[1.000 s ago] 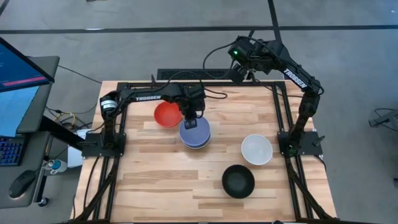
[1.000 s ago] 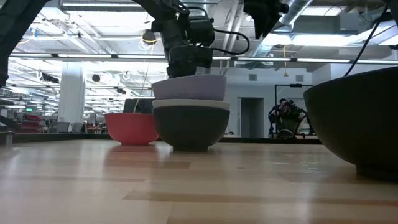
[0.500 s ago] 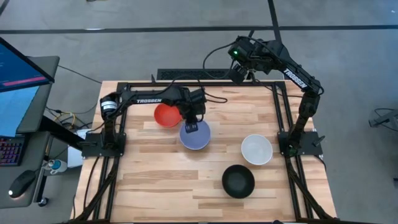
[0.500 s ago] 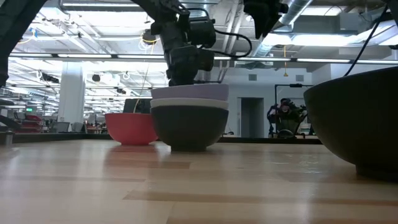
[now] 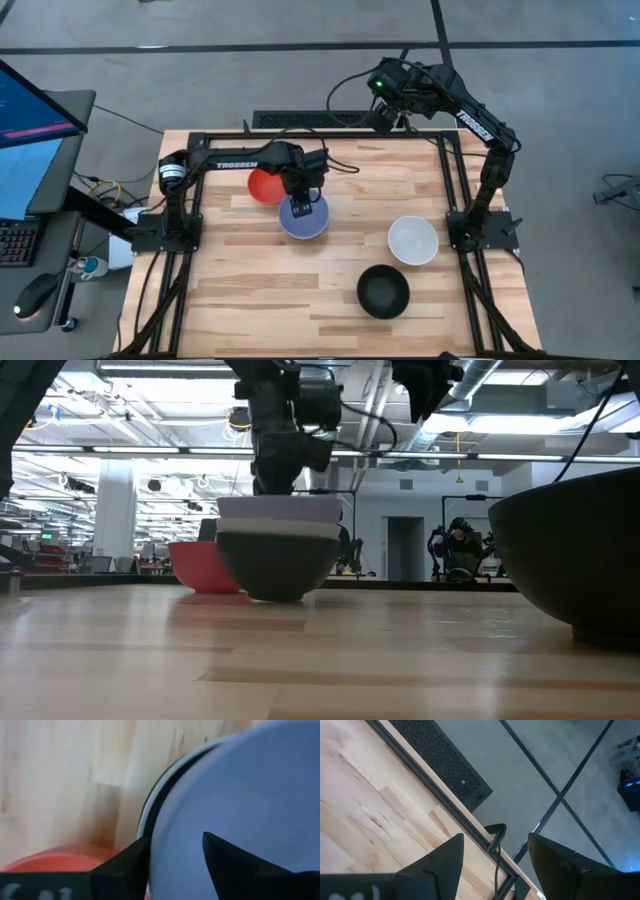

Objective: Nest bowls inside each other
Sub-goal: Stack the purple bowl on the left white bowl, then stack the orange bowl on the purple bowl

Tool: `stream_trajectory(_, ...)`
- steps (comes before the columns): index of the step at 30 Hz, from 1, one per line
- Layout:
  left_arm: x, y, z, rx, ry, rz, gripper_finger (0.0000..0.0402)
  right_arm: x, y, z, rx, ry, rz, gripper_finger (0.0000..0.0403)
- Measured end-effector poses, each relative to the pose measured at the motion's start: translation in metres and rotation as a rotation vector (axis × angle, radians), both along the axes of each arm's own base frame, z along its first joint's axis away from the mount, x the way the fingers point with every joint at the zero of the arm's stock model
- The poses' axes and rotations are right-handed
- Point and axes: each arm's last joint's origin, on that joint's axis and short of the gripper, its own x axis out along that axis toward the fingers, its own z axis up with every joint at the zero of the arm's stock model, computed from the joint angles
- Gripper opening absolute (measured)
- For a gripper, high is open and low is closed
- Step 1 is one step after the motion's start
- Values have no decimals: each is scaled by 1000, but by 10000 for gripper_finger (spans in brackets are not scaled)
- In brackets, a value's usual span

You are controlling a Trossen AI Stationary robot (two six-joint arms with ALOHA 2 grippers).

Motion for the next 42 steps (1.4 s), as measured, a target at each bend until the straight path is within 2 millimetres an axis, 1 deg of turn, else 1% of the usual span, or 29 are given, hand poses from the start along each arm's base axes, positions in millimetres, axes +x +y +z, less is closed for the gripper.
stream_trajectory(4,2,-1,27,23,-80,15,167,0,0,0,0,0,0,245)
stream_trajectory(8,4,-6,67,47,-214,20,167,0,0,0,0,0,0,245)
stream_trajectory(10,3,-7,81,113,-252,26,167,0,0,0,0,0,0,245)
stream_trajectory(12,0,0,85,241,-226,47,167,0,0,0,0,0,0,245)
stream_trajectory(14,-8,18,80,297,-166,100,167,0,0,0,1,0,1,245)
stream_trajectory(17,-22,48,57,242,-118,154,167,1,2,0,21,-10,18,245)
stream_trajectory(19,-34,61,42,237,-37,140,167,3,4,-1,45,-22,36,245)
stream_trajectory(20,-38,65,38,241,-8,108,167,3,5,-1,54,-27,44,245)
stream_trajectory(22,-47,70,35,235,3,-4,167,5,8,-1,65,-32,57,245)
stream_trajectory(24,-58,75,32,248,39,-80,167,5,8,-1,66,-33,59,245)
stream_trajectory(26,-66,81,32,271,40,-135,167,5,8,-1,66,-36,55,245)
stream_trajectory(30,-86,86,27,300,72,-261,167,5,8,-1,64,-35,53,245)
stream_trajectory(34,-94,92,9,367,73,-356,167,4,7,-1,65,-39,44,245)
stream_trajectory(38,-99,91,-16,401,147,-485,167,4,7,-1,66,-42,39,245)
stream_trajectory(40,-98,90,-21,411,136,-488,167,4,7,-1,68,-49,30,245)
stream_trajectory(42,-99,88,-25,381,113,-495,167,4,7,-1,68,-51,27,245)
